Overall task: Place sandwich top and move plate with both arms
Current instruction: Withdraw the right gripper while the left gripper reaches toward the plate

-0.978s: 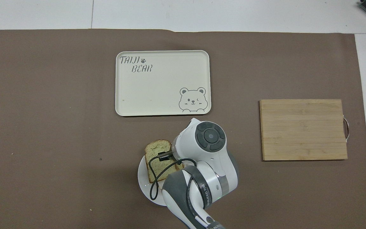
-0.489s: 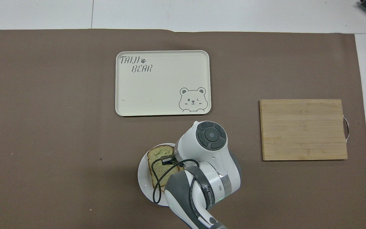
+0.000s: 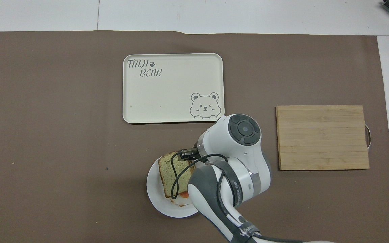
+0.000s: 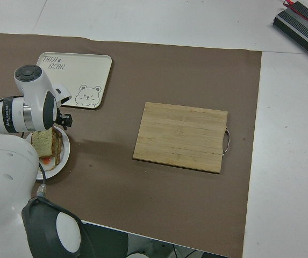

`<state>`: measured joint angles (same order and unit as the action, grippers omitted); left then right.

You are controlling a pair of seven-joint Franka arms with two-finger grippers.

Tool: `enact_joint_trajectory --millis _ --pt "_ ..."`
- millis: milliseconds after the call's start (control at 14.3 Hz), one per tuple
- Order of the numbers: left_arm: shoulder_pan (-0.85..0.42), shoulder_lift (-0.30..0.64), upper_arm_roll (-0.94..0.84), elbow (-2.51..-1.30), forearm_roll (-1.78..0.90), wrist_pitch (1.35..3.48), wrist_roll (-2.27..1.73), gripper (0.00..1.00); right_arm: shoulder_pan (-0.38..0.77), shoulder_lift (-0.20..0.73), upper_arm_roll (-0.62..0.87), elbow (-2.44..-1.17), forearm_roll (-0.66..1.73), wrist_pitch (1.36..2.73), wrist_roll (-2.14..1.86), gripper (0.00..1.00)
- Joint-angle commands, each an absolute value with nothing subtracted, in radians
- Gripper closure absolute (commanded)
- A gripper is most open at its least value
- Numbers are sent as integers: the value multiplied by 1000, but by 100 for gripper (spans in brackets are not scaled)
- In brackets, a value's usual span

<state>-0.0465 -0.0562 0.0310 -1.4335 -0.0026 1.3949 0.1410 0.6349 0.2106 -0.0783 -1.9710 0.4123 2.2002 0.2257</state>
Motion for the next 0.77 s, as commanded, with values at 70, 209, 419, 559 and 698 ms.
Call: enact_joint_trajectory --millis 70,209,419,559,698 --pt "-48 -77 31 -1459 -15 1401 143 0 562 155 -75 -1967 324 2183 224 0" --pt "-48 -77 34 -1459 -15 1394 143 0 528 134 -74 -1964 278 2181 222 0" --pt "-41 -80 34 -1459 -15 1381 143 0 468 97 -74 -1938 189 2111 221 0" --pt "-48 -80 34 -1459 -15 1370 141 0 439 95 -74 -1881 131 2001 221 0" --pt "-49 -86 26 -1471 -17 1362 140 0 398 91 -75 -1842 115 1913 221 0"
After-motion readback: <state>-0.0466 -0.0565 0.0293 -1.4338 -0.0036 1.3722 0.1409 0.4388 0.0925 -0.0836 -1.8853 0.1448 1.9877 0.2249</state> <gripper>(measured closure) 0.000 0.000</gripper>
